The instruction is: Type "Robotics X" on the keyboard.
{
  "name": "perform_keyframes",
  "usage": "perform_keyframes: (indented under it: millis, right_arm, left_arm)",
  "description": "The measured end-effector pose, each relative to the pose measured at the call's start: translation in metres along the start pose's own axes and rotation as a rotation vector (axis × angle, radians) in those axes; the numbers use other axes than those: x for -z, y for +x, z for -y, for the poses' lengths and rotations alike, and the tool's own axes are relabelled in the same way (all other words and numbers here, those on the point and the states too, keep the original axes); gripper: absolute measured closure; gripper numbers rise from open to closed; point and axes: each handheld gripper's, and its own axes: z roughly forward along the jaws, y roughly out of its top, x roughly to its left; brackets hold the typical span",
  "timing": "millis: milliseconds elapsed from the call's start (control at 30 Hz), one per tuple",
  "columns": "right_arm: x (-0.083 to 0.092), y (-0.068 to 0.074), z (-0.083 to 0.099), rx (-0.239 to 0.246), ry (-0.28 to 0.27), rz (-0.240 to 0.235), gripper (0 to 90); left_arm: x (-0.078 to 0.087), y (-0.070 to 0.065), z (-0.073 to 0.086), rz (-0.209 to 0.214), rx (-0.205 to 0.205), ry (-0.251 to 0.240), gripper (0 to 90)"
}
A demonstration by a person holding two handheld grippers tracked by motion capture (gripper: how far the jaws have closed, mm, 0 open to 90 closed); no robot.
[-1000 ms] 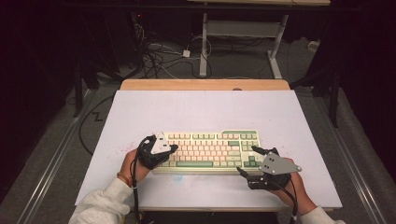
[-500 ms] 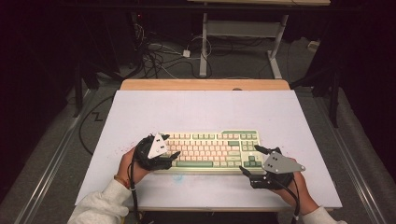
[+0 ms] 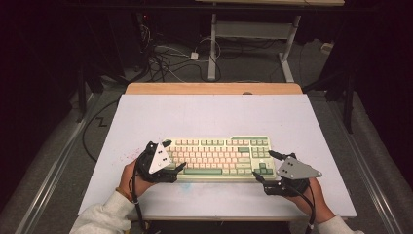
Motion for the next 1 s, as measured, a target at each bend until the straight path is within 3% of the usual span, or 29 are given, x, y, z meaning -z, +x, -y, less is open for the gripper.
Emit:
perform_keyframes:
  millis: [267, 433, 767, 1000]
  right_arm:
    - [0.001, -0.003, -0.001, 0.005, -0.004, -0.008, 33.4]
    - [0.0, -0.007, -0.003, 0.001, -0.004, -0.027, 53.7]
    - [-0.011, -0.016, -0.008, -0.025, 0.052, -0.07, 89.4]
    - [-0.024, -0.015, -0.014, -0.022, 0.08, -0.098, 90.0]
  left_arm:
    - [0.006, -0.003, 0.009, -0.008, 0.002, -0.005, 17.9]
    - [0.009, -0.003, 0.012, -0.009, 0.002, 0.002, 17.9]
    - [0.013, -0.003, 0.018, -0.013, 0.01, 0.015, 17.9]
    - [0.015, -0.003, 0.021, -0.007, 0.013, 0.019, 17.9]
